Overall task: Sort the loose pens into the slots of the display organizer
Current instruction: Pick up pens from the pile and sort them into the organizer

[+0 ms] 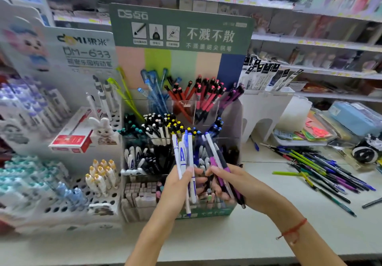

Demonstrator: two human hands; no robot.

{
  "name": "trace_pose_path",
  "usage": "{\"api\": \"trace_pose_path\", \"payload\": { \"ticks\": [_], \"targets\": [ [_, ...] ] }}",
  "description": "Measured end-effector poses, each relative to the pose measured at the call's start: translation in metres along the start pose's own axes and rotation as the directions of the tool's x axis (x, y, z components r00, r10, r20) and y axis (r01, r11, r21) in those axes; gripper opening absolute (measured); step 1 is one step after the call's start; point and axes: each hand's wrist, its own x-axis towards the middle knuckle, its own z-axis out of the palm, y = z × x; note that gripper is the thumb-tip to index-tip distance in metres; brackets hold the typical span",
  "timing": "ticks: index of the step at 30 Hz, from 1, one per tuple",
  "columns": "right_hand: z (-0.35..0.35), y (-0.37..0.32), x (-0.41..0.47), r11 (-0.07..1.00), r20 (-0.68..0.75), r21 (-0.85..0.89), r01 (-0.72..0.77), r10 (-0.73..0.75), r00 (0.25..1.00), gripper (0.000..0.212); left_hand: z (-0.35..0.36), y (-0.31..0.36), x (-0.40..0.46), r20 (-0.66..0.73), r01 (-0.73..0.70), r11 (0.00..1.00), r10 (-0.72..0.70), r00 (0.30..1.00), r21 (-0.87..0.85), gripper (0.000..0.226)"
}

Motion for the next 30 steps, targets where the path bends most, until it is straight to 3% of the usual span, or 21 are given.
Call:
{"api": "trace_pose_path", "payload": {
  "ticks": [3, 8, 11, 16, 22, 26, 30],
  "targets": [
    [0.004, 0.002, 0.003, 1.0, 0.077, 0.01, -0.009, 0.008, 0.997, 0.037, -0.002, -0.002, 0.004, -0.039, -0.008, 1.0, 0.008, 0.999, 0.001, 0.026],
    [0.022, 0.003, 0.001, 0.997, -0.252, -0.071, 0.019, -0.036, 0.967, 0.029, -0.001, -0.001, 0.004, -0.099, 0.018, 0.999, -0.022, 0.995, -0.048, 0.023],
    [0.036, 0.012, 0.0, 0.993, -0.329, -0.093, 0.069, -0.096, 0.939, 0.022, 0.004, 0.001, 0.003, -0.117, 0.003, 0.999, -0.008, 0.993, -0.045, 0.025],
    [0.043, 0.028, 0.001, 0.998, -0.454, 0.064, -0.022, 0.049, 0.89, 0.029, 0.012, -0.003, 0.005, -0.119, -0.026, 0.999, 0.021, 0.993, -0.047, 0.029],
    [0.038, 0.027, -0.012, 0.977, -0.431, 0.209, 0.036, 0.059, 0.9, 0.014, 0.022, -0.001, 0.005, -0.022, -0.062, 0.993, 0.06, 0.998, -0.105, 0.027],
    [0.017, 0.016, -0.021, 0.992, -0.662, 0.085, 0.092, -0.013, 0.749, 0.01, 0.016, 0.002, 0.007, -0.05, -0.072, 0.994, 0.068, 0.996, -0.083, 0.017],
    [-0.019, -0.007, -0.037, 0.936, -0.712, -0.351, 0.033, -0.29, 0.639, 0.007, -0.011, -0.003, 0.007, -0.07, -0.045, 0.998, 0.042, 0.997, -0.04, 0.012]
  ]
}}
